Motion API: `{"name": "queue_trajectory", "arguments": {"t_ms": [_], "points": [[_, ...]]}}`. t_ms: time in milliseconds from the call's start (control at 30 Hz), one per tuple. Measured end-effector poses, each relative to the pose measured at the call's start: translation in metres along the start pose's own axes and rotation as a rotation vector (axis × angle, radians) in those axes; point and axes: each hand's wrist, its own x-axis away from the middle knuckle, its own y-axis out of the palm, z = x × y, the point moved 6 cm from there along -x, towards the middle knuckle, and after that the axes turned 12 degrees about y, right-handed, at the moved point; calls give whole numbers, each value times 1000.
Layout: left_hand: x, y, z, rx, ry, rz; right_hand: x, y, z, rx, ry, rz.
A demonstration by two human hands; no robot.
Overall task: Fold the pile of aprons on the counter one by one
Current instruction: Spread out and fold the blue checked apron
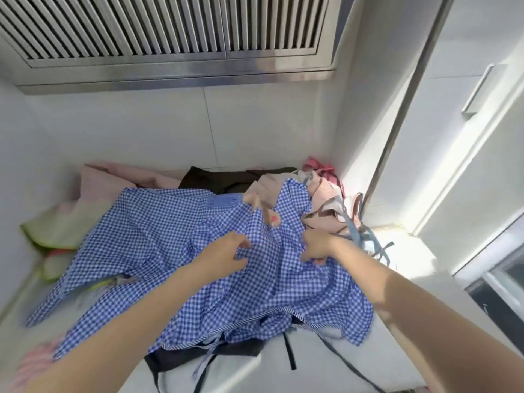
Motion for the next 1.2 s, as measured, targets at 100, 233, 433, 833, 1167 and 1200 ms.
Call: {"name": "queue_trajectory", "arguments": {"t_ms": [100,233,433,833,1167,1200], "points": [[15,0,-13,73,-21,-27,24,-11,-21,-221,-37,4],[11,-7,2,161,-15,42,72,-82,-79,-624,-190,175],[14,23,19,-27,115,-223,88,-64,-113,-44,-237,71],[8,47,15,-17,-5,-300,58,63,-51,366,3,-142],[-4,-253,92,-551,97,328,191,-216,-125,118,59,1042],[3,-275,91,-609,45,370,211,-236,-132,121,63,1084]]}}
